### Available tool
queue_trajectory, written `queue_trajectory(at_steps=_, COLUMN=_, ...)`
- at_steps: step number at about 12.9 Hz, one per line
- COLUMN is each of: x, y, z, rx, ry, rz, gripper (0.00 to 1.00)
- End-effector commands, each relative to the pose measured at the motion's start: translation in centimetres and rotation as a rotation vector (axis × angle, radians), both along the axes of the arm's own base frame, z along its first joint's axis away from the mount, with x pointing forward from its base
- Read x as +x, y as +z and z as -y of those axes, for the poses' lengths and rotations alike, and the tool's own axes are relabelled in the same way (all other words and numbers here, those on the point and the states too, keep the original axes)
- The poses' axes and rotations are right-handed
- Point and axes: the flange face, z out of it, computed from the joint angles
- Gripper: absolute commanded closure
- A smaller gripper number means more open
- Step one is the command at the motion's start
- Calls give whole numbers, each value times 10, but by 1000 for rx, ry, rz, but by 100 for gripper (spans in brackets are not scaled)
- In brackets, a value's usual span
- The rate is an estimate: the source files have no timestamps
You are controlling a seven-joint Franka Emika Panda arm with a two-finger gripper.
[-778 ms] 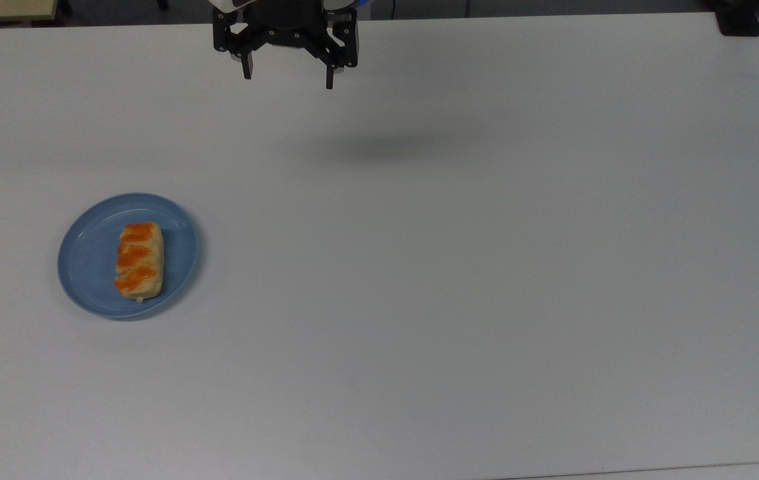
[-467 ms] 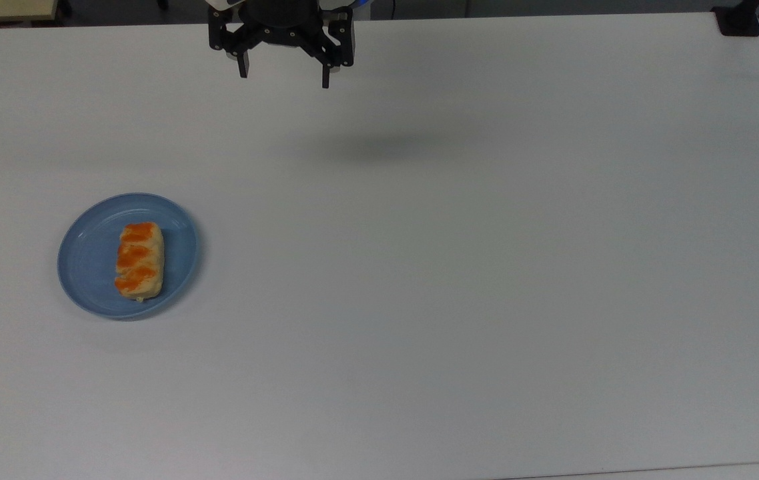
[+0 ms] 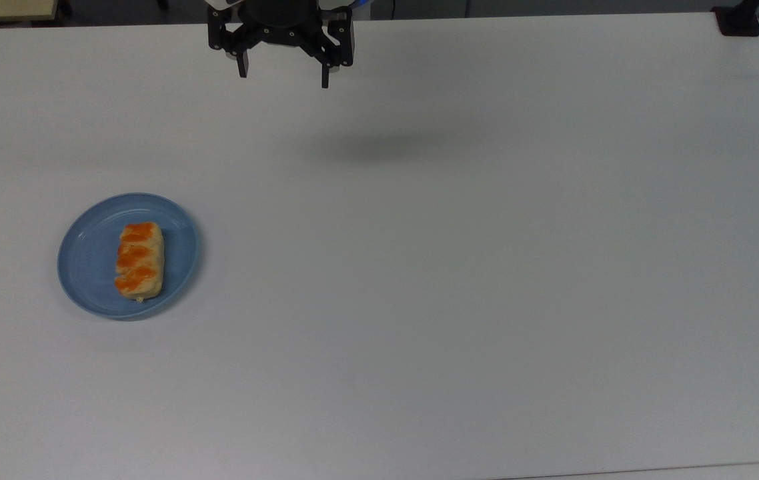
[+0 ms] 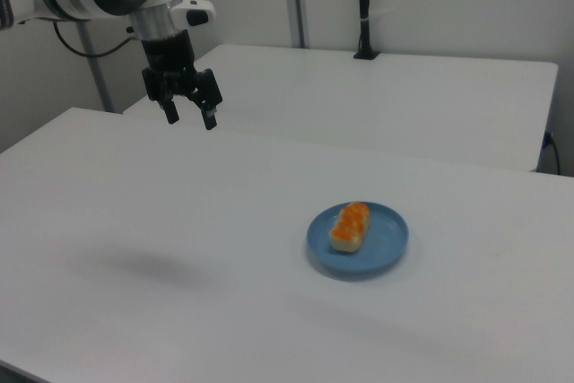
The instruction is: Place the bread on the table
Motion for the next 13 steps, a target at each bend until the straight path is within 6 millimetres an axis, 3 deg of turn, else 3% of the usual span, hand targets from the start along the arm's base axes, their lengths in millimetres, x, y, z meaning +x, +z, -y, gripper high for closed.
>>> queue_trajectory(at_steps=1, x=-3, y=-6, z=9, rx=20, ry=54, rz=-26, gripper=0)
queue_trajectory(at_steps=5, x=14, y=-18, z=70, rx=57, ry=63, rz=39, gripper=0)
queue_trajectory(at_steps=7, x=28, y=-38, z=105, rx=46, ry=70, rz=63, gripper=0)
queue_trajectory(at_steps=10, x=57, y=-100, z=165, rx=3, ry=38, rz=100, gripper=0)
queue_trajectory(at_steps=13, x=72, y=-157, z=197, rx=-15, ry=45, rz=101, gripper=0)
